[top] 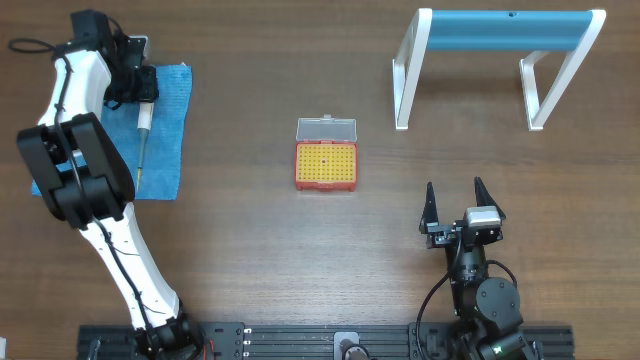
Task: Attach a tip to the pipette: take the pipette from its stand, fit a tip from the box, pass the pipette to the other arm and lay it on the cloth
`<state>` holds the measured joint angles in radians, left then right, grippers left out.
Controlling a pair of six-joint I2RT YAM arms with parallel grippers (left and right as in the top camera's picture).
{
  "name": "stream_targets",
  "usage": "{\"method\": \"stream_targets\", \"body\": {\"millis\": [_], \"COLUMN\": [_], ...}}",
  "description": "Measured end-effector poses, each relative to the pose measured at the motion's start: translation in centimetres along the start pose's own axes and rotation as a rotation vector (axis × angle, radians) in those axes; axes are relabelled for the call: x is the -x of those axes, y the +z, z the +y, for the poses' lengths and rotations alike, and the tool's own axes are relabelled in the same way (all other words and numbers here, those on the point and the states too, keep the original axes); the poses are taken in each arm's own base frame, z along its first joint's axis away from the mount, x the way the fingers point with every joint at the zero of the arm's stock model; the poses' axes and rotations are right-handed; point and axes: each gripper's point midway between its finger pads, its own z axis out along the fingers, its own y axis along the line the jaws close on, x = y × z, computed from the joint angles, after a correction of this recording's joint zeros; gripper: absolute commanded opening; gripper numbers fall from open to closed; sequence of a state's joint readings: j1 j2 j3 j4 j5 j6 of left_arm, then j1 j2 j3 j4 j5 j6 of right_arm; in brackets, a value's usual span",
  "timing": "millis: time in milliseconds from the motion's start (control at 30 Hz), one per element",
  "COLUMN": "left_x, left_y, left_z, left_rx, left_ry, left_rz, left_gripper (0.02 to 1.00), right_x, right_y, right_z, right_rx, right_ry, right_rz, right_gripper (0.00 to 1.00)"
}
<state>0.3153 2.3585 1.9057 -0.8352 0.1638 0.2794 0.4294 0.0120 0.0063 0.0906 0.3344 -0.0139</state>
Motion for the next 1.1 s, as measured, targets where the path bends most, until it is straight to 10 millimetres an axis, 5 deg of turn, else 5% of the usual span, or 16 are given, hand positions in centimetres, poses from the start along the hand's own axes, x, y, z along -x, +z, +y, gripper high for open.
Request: {"method": "stream_targets", "body": {"millis": [200,267,467,800,933,1100], "left_x": [0.0,0.0,0.0,0.3,2.4,3.6], "left_y": [0.0,0.0,0.0,-1.0,-7.7,-22.7], "left_z": [0.0,0.0,0.1,0.0,-0.6,-2.8], "left_rx": [-0.001,0.000,0.003,0.007,0.034,0.097], "left_ry": [-0.001,0.000,-0.012,-0.012,0.004,0.042], "left_rz": [0.001,-0.001,-0.001,-0.014,-0.112,-0.339], "left_gripper": [0.373,0.652,0.972,1.000,0.998,0.998], "right_x": [0.0,0.0,0.0,-3.0,-3.0,-3.0], "right_y": [0.0,0.0,0.0,-0.2,-0.2,-0.2], "right_z": [0.0,0.0,0.0,0.2,0.2,0.2], "right_rx": [0.000,0.000,0.000,0.010,0.010,0.009], "right_ry": [0.000,0.000,0.000,-0.042,-0.042,-0.042], "right_rz": [0.000,0.000,0.000,0.121,0.121,0.121], "right_gripper": [0.763,0.761,0.763,0.761,0.763,0.761]}}
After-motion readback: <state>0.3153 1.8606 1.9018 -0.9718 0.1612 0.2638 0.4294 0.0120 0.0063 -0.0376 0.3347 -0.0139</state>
